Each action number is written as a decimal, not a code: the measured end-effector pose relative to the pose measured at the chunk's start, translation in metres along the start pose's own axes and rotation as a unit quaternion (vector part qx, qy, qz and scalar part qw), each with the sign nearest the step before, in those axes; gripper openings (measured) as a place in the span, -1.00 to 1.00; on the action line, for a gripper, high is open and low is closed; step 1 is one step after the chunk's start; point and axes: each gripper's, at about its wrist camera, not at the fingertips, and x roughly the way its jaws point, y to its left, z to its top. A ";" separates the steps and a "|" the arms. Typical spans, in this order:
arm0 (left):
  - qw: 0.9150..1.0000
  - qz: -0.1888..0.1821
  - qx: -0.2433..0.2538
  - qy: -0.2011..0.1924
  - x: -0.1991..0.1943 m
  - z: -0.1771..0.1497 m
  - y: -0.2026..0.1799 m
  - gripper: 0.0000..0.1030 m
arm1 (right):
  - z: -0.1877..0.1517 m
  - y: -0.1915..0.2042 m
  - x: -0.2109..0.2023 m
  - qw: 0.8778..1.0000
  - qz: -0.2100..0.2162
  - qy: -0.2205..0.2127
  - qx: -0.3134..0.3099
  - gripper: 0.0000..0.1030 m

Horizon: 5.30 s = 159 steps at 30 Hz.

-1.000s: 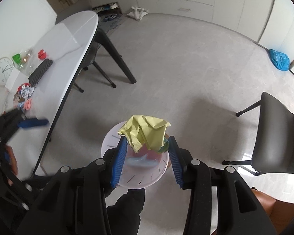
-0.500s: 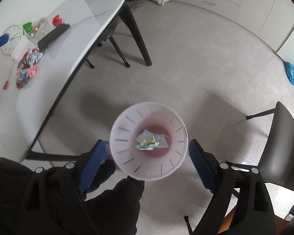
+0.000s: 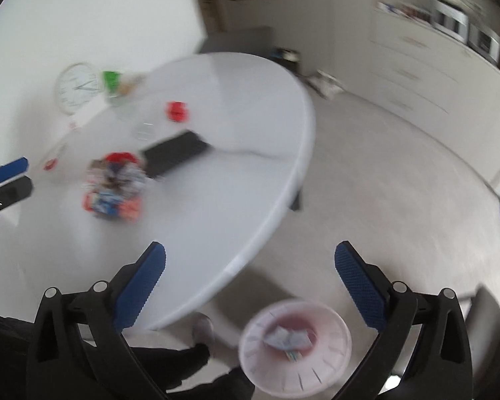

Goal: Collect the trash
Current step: 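Return to the table and grasp the pink crumpled paper with the right gripper, then grasp the clear snack bag with the left gripper, then carry the pink paper and snack bag to the wastebasket and release both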

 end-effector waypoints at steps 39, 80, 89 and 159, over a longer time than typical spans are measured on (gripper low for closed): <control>0.990 0.072 -0.106 0.066 0.061 -0.050 0.171 0.85 | 0.021 0.169 0.224 0.977 0.073 0.140 -0.143 -0.39; 0.757 0.088 -0.600 0.243 0.254 -0.036 0.281 0.55 | 0.082 0.139 0.176 0.989 0.115 0.062 -0.071 -0.39; 0.789 0.068 -0.569 0.222 0.245 -0.036 0.273 0.24 | 0.086 0.113 0.178 0.991 0.108 0.058 -0.057 -0.39; 0.952 -0.175 0.161 0.196 0.124 -0.033 -0.255 0.83 | -0.186 -0.137 -0.056 0.972 -0.120 0.068 0.189 -0.31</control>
